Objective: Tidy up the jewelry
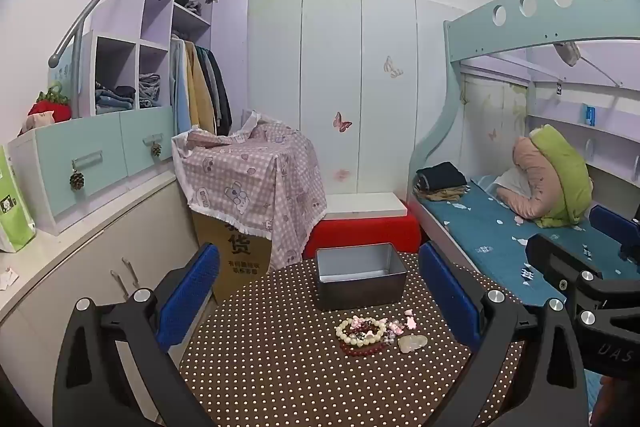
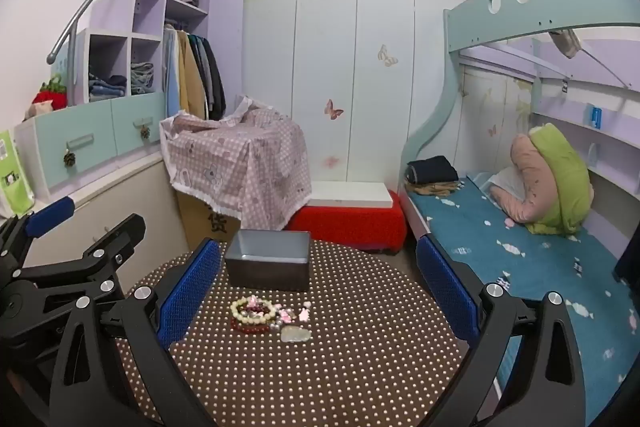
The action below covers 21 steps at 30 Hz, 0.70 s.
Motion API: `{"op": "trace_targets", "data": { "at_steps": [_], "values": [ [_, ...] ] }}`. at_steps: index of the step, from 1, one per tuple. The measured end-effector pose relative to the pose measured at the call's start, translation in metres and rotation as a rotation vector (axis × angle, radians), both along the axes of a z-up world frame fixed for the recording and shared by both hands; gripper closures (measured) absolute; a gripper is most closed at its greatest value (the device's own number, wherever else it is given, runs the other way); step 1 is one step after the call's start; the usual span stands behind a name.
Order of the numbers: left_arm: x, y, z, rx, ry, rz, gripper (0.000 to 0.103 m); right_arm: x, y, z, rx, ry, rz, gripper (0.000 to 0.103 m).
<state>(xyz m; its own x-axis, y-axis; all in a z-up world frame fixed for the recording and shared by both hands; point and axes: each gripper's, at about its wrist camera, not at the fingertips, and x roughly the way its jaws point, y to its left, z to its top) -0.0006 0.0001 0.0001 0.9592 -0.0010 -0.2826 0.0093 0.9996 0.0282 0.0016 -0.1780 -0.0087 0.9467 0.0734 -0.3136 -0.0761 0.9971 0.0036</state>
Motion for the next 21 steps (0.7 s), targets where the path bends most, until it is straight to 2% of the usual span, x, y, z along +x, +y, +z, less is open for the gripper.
{"op": "trace_targets", "data": {
  "at_steps": [21],
  "values": [
    [0.0007,-0.001,-0.0012,-0.004,0.007,0.0,0.007,-0.0006,0.0004,-0.0001,0.006,0.003,0.002,0.008]
  ]
}}
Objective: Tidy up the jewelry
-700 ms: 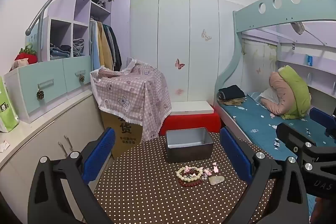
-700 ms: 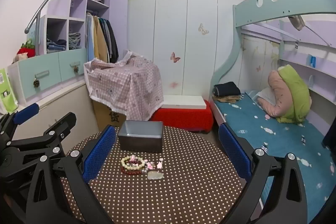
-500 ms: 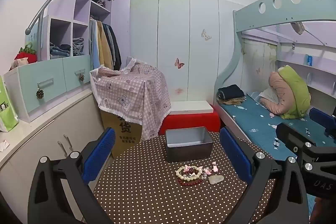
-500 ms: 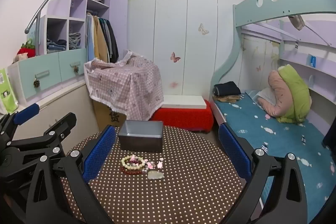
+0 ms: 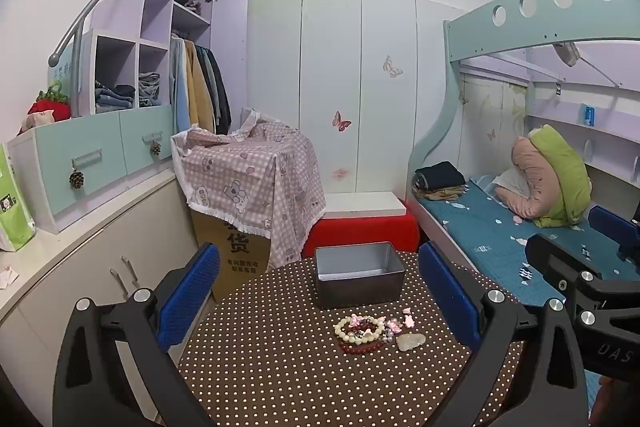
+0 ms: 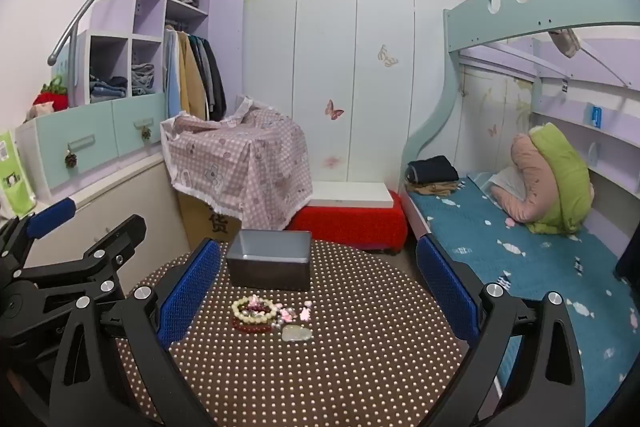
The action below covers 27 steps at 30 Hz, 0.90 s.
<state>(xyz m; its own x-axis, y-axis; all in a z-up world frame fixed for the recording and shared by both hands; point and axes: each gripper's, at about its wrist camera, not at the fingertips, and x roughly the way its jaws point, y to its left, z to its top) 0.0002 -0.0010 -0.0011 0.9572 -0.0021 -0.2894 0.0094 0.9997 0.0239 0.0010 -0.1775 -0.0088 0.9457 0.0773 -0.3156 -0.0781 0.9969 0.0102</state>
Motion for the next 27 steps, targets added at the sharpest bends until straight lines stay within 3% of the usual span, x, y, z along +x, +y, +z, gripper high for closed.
{"op": "trace_targets", "data": {
  "at_steps": [27],
  "values": [
    [-0.001,-0.002,-0.01,0.001,0.008,-0.002,0.007,0.001,0.001,-0.009,0.006,0.013,0.001,0.008]
  ]
}}
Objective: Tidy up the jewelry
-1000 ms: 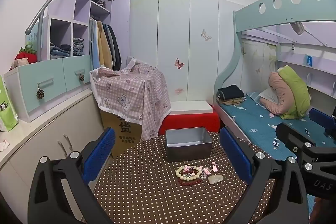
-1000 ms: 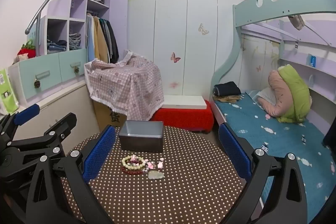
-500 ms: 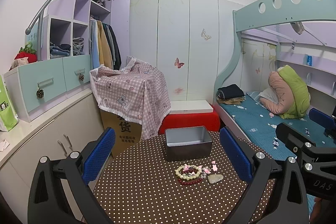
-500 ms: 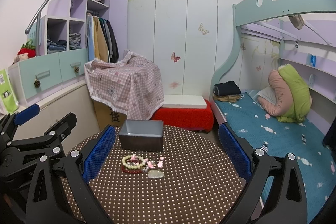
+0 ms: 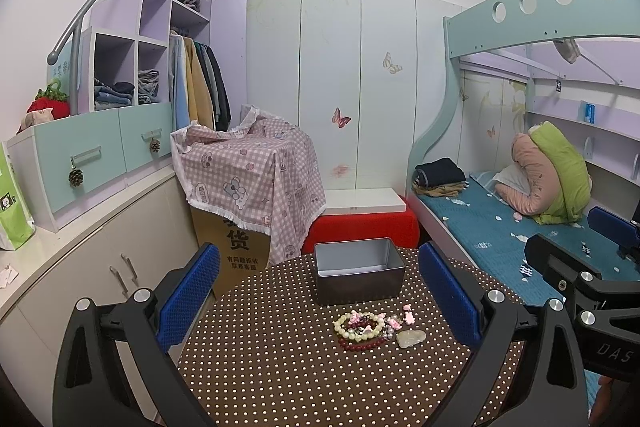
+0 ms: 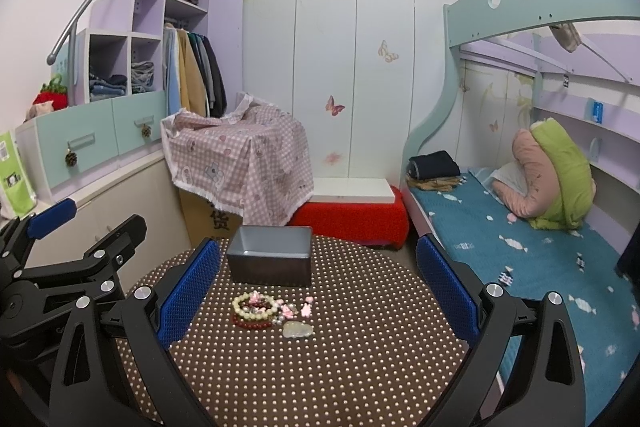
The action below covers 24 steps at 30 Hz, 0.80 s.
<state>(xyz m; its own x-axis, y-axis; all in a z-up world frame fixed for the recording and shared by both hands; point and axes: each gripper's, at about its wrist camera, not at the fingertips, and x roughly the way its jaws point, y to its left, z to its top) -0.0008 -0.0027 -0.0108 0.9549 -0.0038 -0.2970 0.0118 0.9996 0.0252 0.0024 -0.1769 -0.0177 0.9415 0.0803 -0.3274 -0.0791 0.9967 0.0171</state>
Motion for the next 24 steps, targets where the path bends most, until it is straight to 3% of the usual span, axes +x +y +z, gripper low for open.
{"op": "trace_targets", "data": {
  "at_steps": [24],
  "values": [
    [0.006,0.001,-0.01,0.011,0.021,-0.003,0.007,0.009,0.002,-0.012,0.004,0.022,0.0,0.008]
  ]
}}
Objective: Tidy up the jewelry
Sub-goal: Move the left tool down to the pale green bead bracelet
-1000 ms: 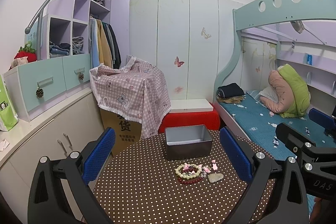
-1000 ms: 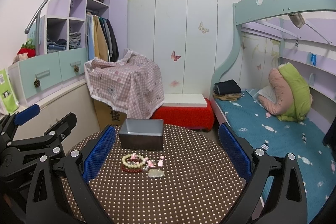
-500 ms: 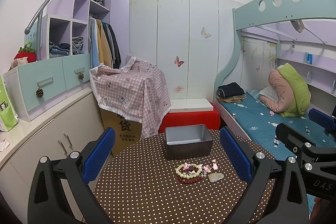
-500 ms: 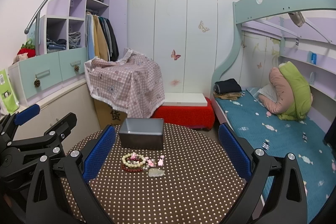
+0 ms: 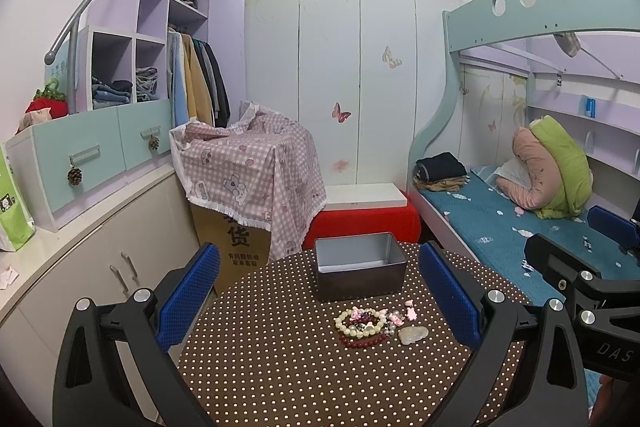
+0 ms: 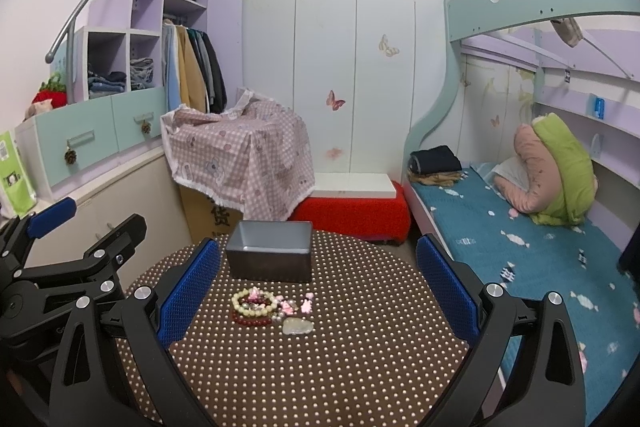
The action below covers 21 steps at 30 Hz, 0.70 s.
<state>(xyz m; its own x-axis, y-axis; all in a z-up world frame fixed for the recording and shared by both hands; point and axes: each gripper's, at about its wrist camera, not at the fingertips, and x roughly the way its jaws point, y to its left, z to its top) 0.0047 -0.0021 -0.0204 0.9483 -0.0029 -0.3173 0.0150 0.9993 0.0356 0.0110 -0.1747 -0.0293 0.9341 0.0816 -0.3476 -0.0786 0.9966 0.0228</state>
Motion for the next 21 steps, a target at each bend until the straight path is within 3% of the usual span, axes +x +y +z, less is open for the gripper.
{"op": "trace_targets", "data": {
  "at_steps": [12,21],
  "values": [
    [0.022,0.002,-0.013,0.016,0.078,0.004,0.007,0.022,-0.007,-0.018,0.016,0.066,-0.001,0.008],
    [0.053,0.029,-0.043,0.038,0.131,0.009,0.007,0.051,-0.018,-0.05,0.029,0.157,-0.021,0.008]
  ]
}}
